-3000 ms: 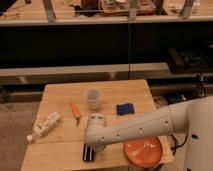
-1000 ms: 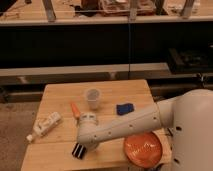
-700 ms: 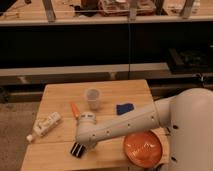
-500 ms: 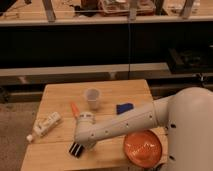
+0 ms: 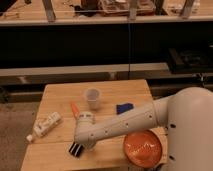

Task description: Push the eraser across the table

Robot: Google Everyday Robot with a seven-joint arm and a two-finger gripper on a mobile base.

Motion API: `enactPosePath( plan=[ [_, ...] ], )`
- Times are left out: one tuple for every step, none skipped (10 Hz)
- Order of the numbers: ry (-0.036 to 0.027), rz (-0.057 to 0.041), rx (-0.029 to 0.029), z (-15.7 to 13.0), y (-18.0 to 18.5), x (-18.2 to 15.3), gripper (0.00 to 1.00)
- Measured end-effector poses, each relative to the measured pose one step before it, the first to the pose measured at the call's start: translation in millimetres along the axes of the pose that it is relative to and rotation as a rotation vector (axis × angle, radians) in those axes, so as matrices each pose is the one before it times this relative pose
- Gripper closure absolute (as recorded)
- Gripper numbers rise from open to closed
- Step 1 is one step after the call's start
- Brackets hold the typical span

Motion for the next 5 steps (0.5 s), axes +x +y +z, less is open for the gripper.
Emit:
enactPosePath(
  plan=[
    [0.00085, -0.00433, 0.00250, 1.01, -7.09, -1.16, 1.00],
    [-0.00032, -0.00256, 0.00033, -0.14, -1.08, -0.67, 1.00],
    [-0.00117, -0.00286, 0.00398, -0.61, -0.86, -0.69, 1.00],
    [0.00024, 0.00157, -0.00065, -0.58, 0.42, 0.51, 1.00],
    [-0.00062, 0.00002, -0.00522, 0.52, -0.20, -0.50, 1.00]
  ],
)
